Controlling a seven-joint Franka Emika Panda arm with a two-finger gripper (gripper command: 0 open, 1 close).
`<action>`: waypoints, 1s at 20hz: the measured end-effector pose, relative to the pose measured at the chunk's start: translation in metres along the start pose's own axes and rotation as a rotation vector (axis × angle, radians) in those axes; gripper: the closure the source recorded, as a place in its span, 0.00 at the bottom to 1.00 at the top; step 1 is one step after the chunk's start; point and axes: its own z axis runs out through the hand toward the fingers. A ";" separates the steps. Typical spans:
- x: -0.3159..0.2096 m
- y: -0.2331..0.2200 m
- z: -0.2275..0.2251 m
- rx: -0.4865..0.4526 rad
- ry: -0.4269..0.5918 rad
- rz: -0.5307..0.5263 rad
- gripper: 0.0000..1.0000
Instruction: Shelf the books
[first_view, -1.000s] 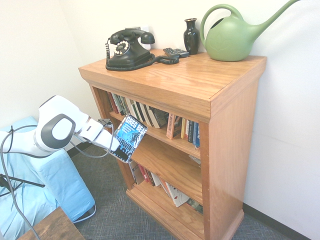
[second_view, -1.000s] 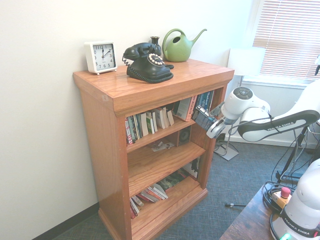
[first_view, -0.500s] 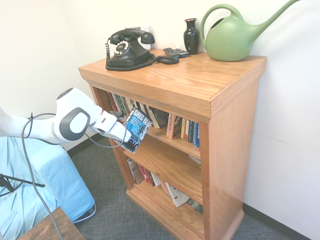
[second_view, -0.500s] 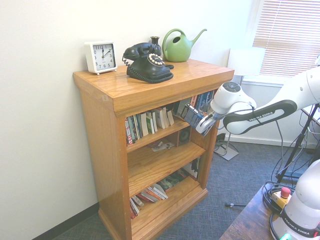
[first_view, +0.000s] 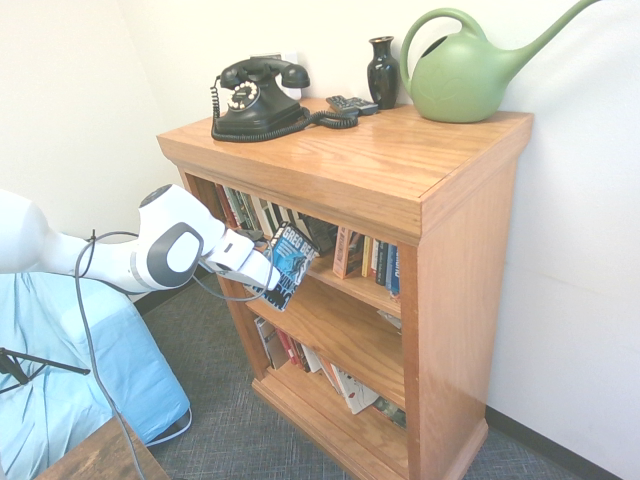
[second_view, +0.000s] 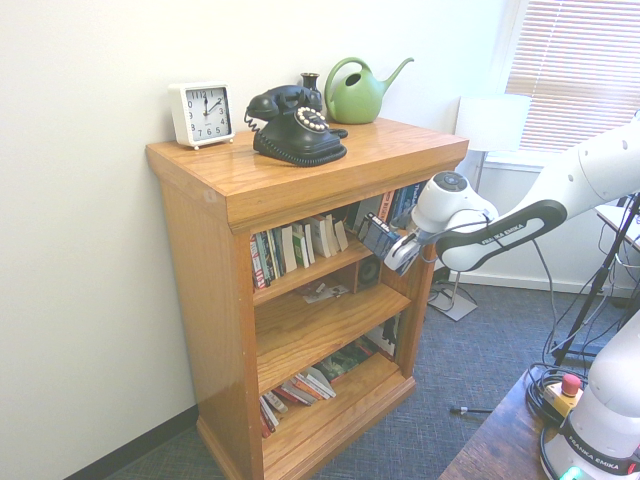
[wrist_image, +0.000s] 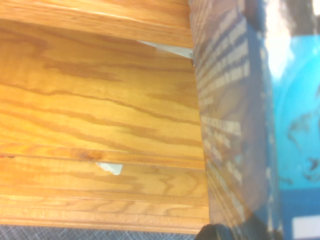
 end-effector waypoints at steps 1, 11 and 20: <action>0.002 -0.001 0.001 0.000 0.002 -0.001 1.00; 0.023 -0.030 0.011 0.001 0.067 -0.038 1.00; 0.032 -0.054 0.037 -0.009 0.100 -0.068 1.00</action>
